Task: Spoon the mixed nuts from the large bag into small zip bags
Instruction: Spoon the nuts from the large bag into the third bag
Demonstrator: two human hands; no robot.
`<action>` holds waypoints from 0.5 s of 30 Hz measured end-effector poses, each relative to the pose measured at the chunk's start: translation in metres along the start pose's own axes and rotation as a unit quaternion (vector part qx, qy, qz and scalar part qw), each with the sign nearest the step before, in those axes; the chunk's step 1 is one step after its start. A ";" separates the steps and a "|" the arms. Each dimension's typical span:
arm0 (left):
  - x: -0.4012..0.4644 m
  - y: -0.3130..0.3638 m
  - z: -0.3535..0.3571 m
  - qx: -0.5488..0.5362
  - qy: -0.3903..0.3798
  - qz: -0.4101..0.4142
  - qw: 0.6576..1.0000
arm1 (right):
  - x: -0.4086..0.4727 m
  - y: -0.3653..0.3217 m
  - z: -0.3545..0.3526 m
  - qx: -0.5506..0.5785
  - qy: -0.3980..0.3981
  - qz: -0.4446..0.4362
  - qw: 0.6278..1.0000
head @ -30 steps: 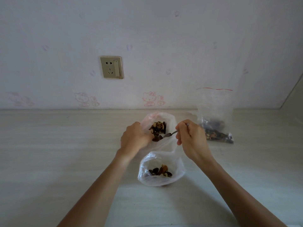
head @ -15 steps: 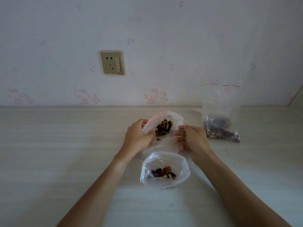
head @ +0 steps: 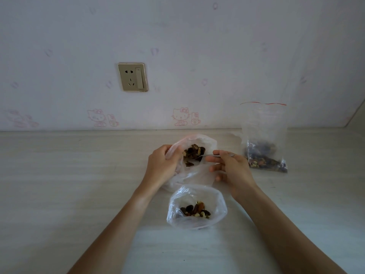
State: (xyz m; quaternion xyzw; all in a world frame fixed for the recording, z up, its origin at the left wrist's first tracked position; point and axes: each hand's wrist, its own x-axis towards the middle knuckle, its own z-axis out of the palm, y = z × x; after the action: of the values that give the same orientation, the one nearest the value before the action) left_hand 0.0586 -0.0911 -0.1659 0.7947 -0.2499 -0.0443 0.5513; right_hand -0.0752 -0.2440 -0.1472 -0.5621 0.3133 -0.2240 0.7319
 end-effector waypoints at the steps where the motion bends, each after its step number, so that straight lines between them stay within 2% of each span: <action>1: 0.000 -0.001 0.000 0.001 0.003 0.002 1.000 | 0.000 0.000 -0.001 0.003 -0.004 -0.001 1.000; 9: 0.000 -0.002 -0.006 0.026 0.027 0.038 0.999 | -0.006 -0.002 -0.004 0.030 -0.016 -0.019 0.999; 15: -0.001 0.002 -0.016 0.084 0.015 0.019 0.996 | -0.013 -0.014 -0.012 0.012 -0.017 -0.037 0.999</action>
State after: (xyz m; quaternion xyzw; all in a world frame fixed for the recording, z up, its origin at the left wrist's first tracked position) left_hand 0.0621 -0.0777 -0.1578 0.8339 -0.2595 -0.0008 0.4872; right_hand -0.0931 -0.2471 -0.1335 -0.5685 0.2769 -0.2449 0.7350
